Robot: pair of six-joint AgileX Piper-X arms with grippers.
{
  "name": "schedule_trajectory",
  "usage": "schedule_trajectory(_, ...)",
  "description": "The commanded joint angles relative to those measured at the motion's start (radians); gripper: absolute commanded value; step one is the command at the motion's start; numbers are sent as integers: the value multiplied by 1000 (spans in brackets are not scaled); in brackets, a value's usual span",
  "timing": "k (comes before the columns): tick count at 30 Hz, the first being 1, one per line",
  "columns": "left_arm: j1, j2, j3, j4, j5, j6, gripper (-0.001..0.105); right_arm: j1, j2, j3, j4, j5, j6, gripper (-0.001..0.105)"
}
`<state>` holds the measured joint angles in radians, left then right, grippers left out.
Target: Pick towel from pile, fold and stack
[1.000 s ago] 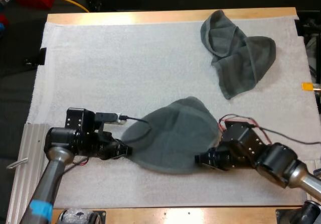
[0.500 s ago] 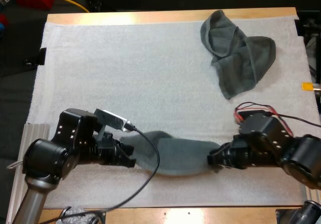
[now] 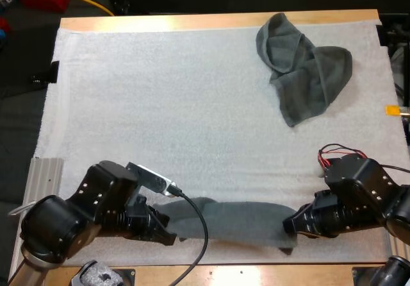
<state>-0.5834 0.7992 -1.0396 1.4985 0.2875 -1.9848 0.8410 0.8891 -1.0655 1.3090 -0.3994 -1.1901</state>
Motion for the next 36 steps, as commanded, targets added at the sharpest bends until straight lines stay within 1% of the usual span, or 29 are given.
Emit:
schedule_trajectory(1, -7, 9, -6, 9, -44, -16, 0, 3, -6, 10, 6, 4, -11, 1)
schedule_trajectory(5, -7, 54, -6, 8, -103, -14, 0, 3, 1, 56, -13, 42, -11, 1)
schedule_trajectory(9, -7, 120, -6, -20, -136, 13, 0, 2, 13, 130, -108, 51, -1, 1)
schedule_trajectory(12, -7, 180, -6, -58, -139, 44, 0, 0, 34, 166, -168, 98, 19, 1)
schedule_trajectory(16, -7, 264, -6, -114, -141, 66, 0, 0, 89, 177, -221, 164, 27, 1)
schedule_trajectory(20, 2, 341, -6, -161, -141, 86, 0, -7, 163, 177, -280, 188, 30, 1)
schedule_trajectory(23, 33, 400, -6, -185, -141, 108, 0, -47, 214, 177, -323, 185, 48, 1)
schedule_trajectory(25, 70, 433, -6, -207, -122, 125, 0, -91, 248, 177, -357, 163, 53, 1)
schedule_trajectory(26, 85, 447, -6, -223, -101, 135, 0, -111, 261, 177, -377, 140, 57, 1)
schedule_trajectory(28, 123, 482, -6, -265, -15, 147, 0, -165, 299, 177, -423, 82, 74, 1)
schedule_trajectory(30, 161, 522, -6, -310, 93, 150, 0, -212, 336, 177, -458, 33, 96, 1)
schedule_trajectory(31, 174, 541, -6, -326, 124, 150, 0, -229, 351, 177, -474, 12, 108, 1)
schedule_trajectory(33, 205, 585, -6, -348, 155, 150, 0, -269, 385, 177, -511, -29, 120, 1)
schedule_trajectory(36, 249, 642, -6, -363, 158, 150, 0, -314, 429, 177, -558, -75, 145, 1)
